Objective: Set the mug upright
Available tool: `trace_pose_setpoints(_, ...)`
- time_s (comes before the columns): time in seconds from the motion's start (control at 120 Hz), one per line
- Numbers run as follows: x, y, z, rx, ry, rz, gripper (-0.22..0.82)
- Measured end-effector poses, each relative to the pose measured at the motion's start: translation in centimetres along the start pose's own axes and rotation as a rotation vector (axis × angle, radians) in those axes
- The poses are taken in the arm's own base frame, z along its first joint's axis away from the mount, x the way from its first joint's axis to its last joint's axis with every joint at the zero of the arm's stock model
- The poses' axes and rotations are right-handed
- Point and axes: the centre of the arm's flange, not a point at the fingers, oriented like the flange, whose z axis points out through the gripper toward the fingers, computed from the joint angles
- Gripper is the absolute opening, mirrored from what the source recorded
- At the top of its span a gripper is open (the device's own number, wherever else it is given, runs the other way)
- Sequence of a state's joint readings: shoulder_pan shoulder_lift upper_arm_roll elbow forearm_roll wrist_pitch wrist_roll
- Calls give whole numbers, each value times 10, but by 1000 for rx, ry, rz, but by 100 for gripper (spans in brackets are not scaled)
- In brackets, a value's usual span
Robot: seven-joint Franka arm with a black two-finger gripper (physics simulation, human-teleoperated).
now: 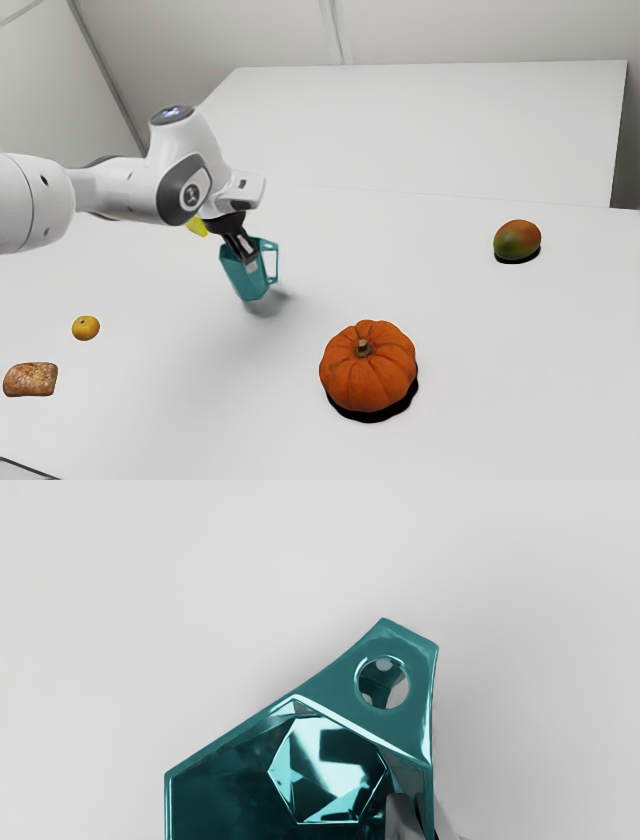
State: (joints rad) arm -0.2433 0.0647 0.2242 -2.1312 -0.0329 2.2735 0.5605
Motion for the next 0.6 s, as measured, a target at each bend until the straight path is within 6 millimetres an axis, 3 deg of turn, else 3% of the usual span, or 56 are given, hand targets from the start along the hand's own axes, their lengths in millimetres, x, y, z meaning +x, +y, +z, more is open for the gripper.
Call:
trace_pose_setpoints(0.092, -3, -8, 6, 4, 0, -17, -18)
trace_pose_setpoints(0.267, 7, 6, 14, -1, -3, 2, -18)
trace_pose_setpoints(0.6, 6, 5, 22, -5, -13, -13, -18)
